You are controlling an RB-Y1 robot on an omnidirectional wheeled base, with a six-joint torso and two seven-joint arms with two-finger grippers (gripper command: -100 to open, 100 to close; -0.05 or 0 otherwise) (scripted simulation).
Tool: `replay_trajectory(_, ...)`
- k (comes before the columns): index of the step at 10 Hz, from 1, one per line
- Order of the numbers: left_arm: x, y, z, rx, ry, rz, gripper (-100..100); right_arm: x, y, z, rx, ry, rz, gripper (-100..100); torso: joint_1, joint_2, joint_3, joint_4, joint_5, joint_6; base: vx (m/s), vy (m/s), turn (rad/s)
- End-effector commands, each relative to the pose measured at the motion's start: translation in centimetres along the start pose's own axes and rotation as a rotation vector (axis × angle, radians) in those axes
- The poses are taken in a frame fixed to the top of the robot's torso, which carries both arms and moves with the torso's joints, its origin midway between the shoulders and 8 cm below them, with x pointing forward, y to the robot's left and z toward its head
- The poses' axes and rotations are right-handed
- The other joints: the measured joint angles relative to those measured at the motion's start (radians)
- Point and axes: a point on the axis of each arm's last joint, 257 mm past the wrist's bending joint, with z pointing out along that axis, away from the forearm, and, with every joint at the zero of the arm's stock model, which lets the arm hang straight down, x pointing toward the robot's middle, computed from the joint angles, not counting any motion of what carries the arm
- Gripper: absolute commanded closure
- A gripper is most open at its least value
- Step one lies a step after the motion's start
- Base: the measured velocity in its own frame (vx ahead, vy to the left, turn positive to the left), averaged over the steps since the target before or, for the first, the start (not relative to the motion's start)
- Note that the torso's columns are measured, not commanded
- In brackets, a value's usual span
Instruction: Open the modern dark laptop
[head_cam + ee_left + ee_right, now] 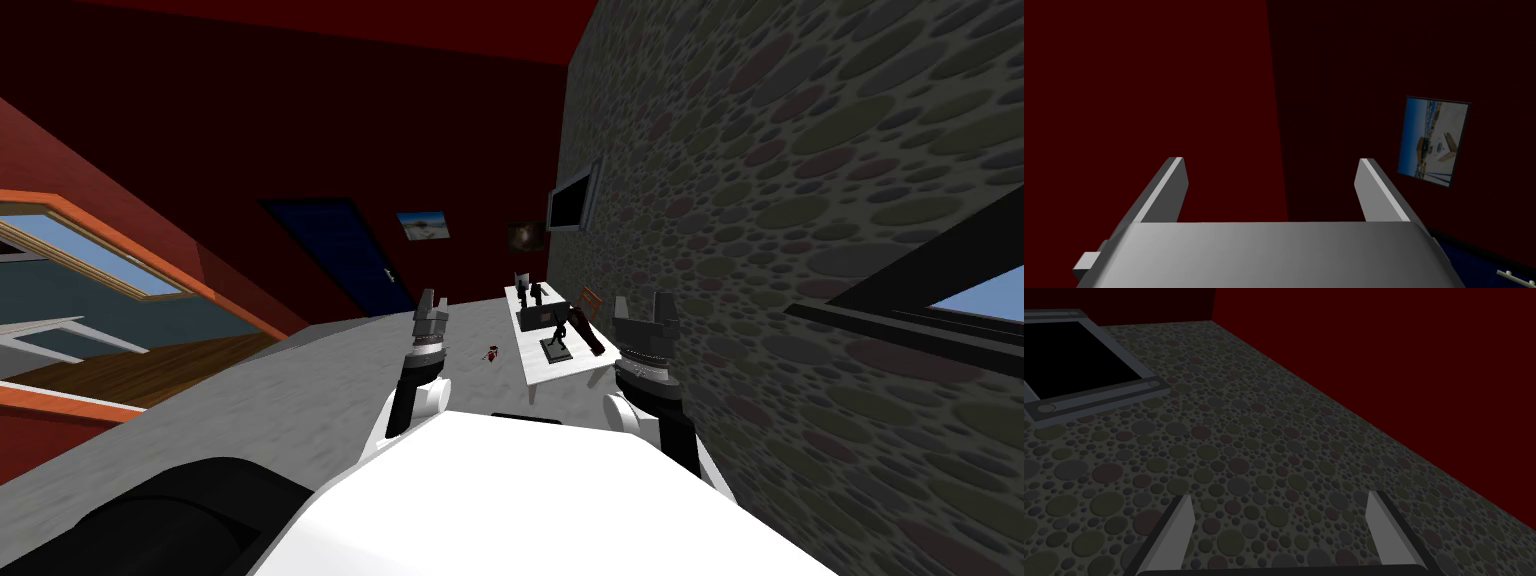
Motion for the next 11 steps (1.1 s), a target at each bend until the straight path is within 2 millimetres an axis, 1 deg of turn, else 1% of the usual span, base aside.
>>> replay_trajectory(1, 0.00, 0.00, 0.00, 0.000, 0.000, 0.000, 0, 0.00, 0.00, 0.00, 0.000, 0.000, 0.000, 0, 0.000, 0.040, -0.082, 0.041, 0.000, 0.000, 0.000, 0.000, 0.000)
replay_trajectory(3, 0.00, -0.01, 0.00, 0.000, 0.000, 0.000, 0, 0.00, 0.01, 0.00, 0.000, 0.000, 0.000, 0, 0.000, 0.175, -0.351, 0.176, 0.000, 0.000, 0.000, 0.000, 0.000)
replay_trajectory(9, 0.00, -0.02, 0.01, 0.000, 0.000, 0.000, 0, 0.00, 0.02, 0.01, 0.000, 0.000, 0.000, 0, 0.000, 0.618, -1.234, 0.617, 0.000, 0.000, 0.000, 0.000, 0.000)
replay_trajectory(10, 0.00, -0.02, 0.01, 0.000, 0.000, 0.000, 0, 0.46, -0.20, -0.08, 0.006, 0.034, -0.028, -100, 0.000, 0.691, -1.382, 0.691, 0.000, 0.000, 0.004, 0.029, 0.046)
replay_trajectory(11, 0.00, 0.00, 0.00, 0.000, 0.000, 0.000, 0, 0.83, -0.43, -0.17, 0.013, 0.061, -0.054, -100, 0.002, 0.725, -1.451, 0.724, 0.000, 0.000, 0.002, 0.062, 0.066)
